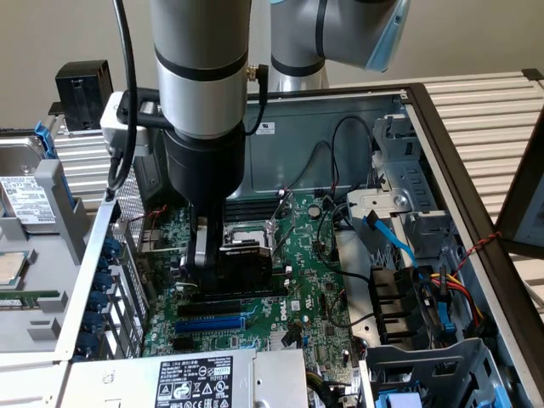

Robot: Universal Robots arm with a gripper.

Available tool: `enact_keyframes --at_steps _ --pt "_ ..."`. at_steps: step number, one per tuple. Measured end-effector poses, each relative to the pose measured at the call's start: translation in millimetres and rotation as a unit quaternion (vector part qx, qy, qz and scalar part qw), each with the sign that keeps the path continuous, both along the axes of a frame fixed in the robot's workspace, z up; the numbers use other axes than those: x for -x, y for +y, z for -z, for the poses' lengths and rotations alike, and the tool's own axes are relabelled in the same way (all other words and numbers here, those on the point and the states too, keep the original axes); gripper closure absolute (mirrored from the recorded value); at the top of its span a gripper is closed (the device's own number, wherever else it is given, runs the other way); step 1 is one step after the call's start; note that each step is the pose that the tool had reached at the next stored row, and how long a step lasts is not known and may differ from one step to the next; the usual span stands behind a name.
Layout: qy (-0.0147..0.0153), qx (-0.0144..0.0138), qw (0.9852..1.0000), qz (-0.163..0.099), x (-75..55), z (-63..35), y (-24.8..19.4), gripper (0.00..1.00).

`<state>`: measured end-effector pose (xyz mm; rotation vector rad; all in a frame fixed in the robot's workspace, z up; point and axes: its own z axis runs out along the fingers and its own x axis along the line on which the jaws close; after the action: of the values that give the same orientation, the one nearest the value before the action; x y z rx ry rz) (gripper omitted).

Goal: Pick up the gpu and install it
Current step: 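Insert the gpu into the slot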

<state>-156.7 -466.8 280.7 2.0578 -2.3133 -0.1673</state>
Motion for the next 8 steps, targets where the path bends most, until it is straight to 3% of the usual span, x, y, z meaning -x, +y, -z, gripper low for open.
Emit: enact_keyframes --at_steps 2,5,6,8 --pt "0.0034 0.0 0.9999 0.01 -0.1 1.8 0.0 0.71" --pt "0.013 0.0001 0.9998 0.017 -0.1 3.8 0.0 0.71" --pt "0.0147 0.0001 0.9997 0.018 0.0 4.6 0.0 0.71" --pt "0.015 0.0002 0.9997 0.018 0.0 5.4 0.0 0.71"
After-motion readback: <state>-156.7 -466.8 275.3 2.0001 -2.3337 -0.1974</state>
